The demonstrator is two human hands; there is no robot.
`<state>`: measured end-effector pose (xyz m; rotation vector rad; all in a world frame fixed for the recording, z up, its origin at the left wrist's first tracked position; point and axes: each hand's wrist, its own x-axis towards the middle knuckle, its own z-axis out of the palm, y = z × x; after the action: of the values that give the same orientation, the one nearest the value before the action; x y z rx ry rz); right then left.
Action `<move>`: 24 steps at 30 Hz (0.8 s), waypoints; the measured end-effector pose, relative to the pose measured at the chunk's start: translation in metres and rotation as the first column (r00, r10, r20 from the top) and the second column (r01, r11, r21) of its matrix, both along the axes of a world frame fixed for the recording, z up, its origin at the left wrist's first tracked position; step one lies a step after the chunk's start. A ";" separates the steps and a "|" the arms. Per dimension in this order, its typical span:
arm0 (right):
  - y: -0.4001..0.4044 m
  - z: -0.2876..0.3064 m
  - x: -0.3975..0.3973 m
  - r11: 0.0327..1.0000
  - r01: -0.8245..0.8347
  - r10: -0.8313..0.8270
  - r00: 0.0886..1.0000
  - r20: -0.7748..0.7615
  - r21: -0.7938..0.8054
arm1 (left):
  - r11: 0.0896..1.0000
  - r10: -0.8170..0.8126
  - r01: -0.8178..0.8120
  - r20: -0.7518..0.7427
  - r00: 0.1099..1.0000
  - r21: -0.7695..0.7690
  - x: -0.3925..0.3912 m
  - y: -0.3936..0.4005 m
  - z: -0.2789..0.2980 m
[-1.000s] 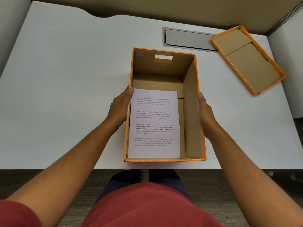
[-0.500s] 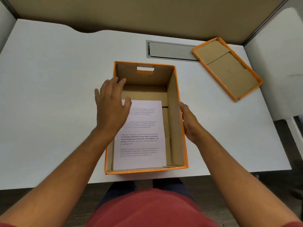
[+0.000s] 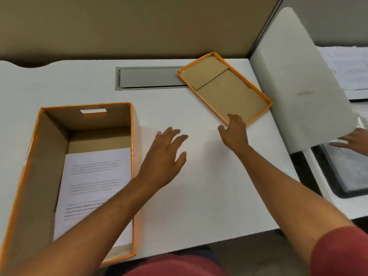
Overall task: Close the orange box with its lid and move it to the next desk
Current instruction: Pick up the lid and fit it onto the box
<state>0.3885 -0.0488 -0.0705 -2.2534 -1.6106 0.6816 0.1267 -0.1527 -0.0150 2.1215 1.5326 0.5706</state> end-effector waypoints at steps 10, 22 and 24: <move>-0.011 -0.039 0.032 0.904 -0.324 0.406 0.856 0.319 -0.280 | 0.978 0.042 -0.067 -0.125 0.991 -0.197 0.074 0.026 -0.048; -0.098 -0.024 0.009 0.846 -0.508 0.532 0.794 0.292 -0.160 | 0.966 -0.176 0.086 -0.378 0.909 -0.244 0.093 0.035 -0.102; -0.081 -0.029 0.029 0.848 -0.482 0.529 0.782 0.328 -0.219 | 0.955 -0.246 0.141 -0.431 0.868 -0.260 0.096 0.031 -0.107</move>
<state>0.4172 -0.1293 -0.0990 -2.1262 -2.4873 0.4837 0.2226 -0.1219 -0.1224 2.2982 1.4973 -0.1895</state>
